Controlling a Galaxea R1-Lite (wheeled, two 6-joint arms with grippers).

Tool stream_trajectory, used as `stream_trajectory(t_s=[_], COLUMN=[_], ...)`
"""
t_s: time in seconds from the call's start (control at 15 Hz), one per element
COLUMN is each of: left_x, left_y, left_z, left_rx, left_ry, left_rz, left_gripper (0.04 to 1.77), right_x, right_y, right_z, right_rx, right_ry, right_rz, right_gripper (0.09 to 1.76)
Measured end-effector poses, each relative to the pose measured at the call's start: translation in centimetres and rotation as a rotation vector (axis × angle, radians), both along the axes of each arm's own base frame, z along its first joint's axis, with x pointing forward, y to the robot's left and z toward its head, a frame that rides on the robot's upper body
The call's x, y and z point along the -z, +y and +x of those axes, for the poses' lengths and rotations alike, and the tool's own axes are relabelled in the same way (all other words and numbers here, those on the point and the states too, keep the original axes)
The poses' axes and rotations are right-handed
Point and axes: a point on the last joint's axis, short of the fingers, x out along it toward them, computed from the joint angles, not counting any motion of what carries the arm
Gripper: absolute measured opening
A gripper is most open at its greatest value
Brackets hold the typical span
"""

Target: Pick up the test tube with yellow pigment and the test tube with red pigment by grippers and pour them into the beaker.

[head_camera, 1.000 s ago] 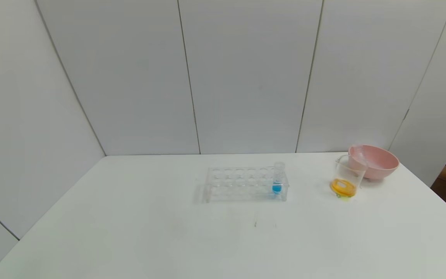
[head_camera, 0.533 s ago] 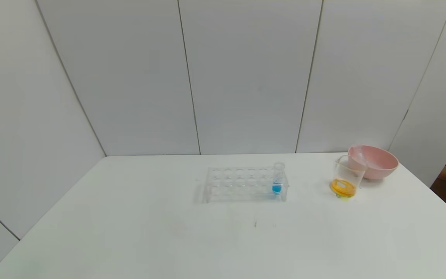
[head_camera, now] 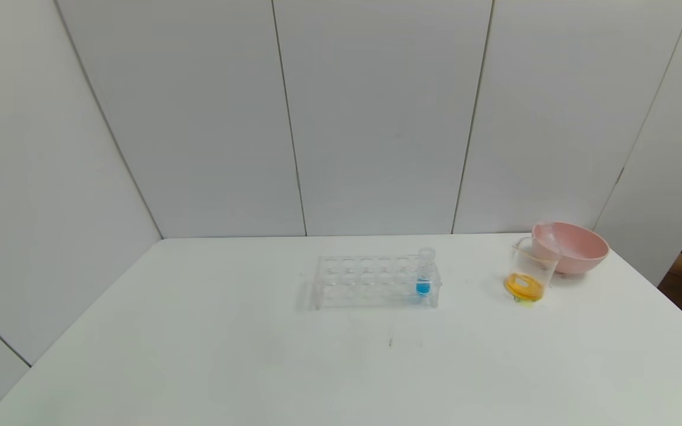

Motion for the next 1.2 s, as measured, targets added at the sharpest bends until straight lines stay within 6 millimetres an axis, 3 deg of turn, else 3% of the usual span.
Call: stream_trajectory(t_s=[0.2, 0.4, 0.73, 1.2], left_x=[0.0, 0.0, 0.0, 0.0], left_y=[0.0, 0.0, 0.0, 0.0], left_z=[0.0, 0.0, 0.0, 0.0], left_rx=[0.0, 0.0, 0.0, 0.0], left_ry=[0.0, 0.0, 0.0, 0.001], left_rz=[0.0, 0.0, 0.0, 0.0], left_gripper=[1.72, 1.72, 1.72, 1.72], right_x=[2.1, 5.7, 10.8, 11.1], right_y=[0.0, 0.0, 0.1, 0.1], right_z=[1.2, 3.4, 4.9, 4.9], right_rx=[-0.013, -0.019, -0.038, -0.039], right_ry=[0.02, 0.109, 0.414, 0.433], right_rz=[0.028, 0.029, 0.066, 0.052], right_gripper=[1.7, 1.7, 1.71, 1.71])
